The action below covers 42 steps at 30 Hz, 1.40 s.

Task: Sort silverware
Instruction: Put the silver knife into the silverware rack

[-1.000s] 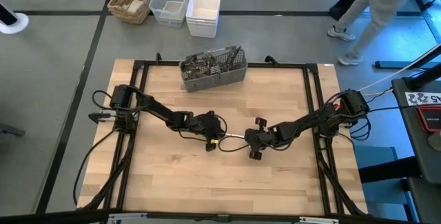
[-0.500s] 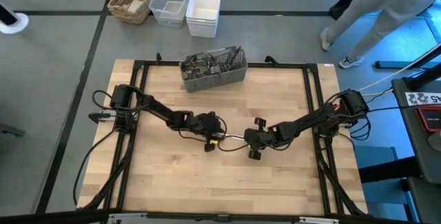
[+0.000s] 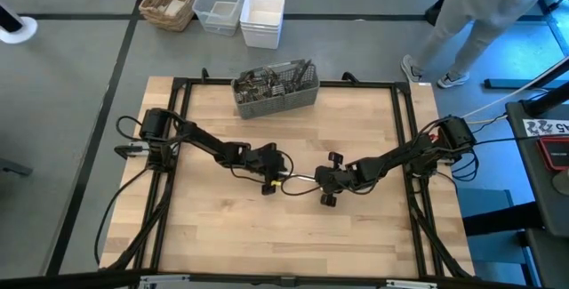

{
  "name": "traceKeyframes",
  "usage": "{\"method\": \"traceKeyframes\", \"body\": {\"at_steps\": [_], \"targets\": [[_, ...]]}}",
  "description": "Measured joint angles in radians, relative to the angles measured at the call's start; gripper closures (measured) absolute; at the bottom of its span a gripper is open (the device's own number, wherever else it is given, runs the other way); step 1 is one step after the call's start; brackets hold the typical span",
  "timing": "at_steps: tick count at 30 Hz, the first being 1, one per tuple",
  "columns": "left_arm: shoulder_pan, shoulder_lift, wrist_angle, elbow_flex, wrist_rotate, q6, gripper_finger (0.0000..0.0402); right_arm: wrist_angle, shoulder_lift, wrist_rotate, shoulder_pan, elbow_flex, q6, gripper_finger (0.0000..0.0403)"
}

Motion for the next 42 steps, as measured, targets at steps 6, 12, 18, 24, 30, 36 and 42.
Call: {"method": "traceKeyframes", "body": {"at_steps": [6, 12, 18, 24, 30, 36, 42], "targets": [[0.0, 0.002, -0.005, -0.003, 0.002, -0.023, 0.0364, 0.0, -0.002, -0.001, -0.001, 0.0, 0.004, 0.0382], [0.002, 0.002, -0.005, -0.004, 0.039, -0.053, 0.0364, -0.054, -0.006, -0.021, 0.0, 0.046, 0.007, 0.0381], [0.011, 0.003, -0.003, -0.005, 0.084, -0.155, 0.0352, -0.103, -0.006, -0.059, 0.001, 0.131, -0.003, 0.0381], [0.02, 0.003, -0.001, -0.005, 0.139, -0.224, 0.0361, -0.123, -0.007, -0.09, 0.001, 0.158, -0.019, 0.0354], [0.03, 0.004, 0.0, -0.005, 0.194, -0.291, 0.0355, -0.177, -0.007, -0.026, 0.001, 0.158, -0.027, 0.0275], [0.035, 0.005, 0.004, -0.006, 0.231, -0.358, 0.0359, -0.226, 0.014, 0.053, 0.0, 0.158, -0.147, 0.0232], [0.037, 0.005, 0.023, -0.008, 0.257, -0.381, 0.0355, -0.217, 0.07, 0.052, 0.0, 0.159, -0.211, 0.0232]]}}
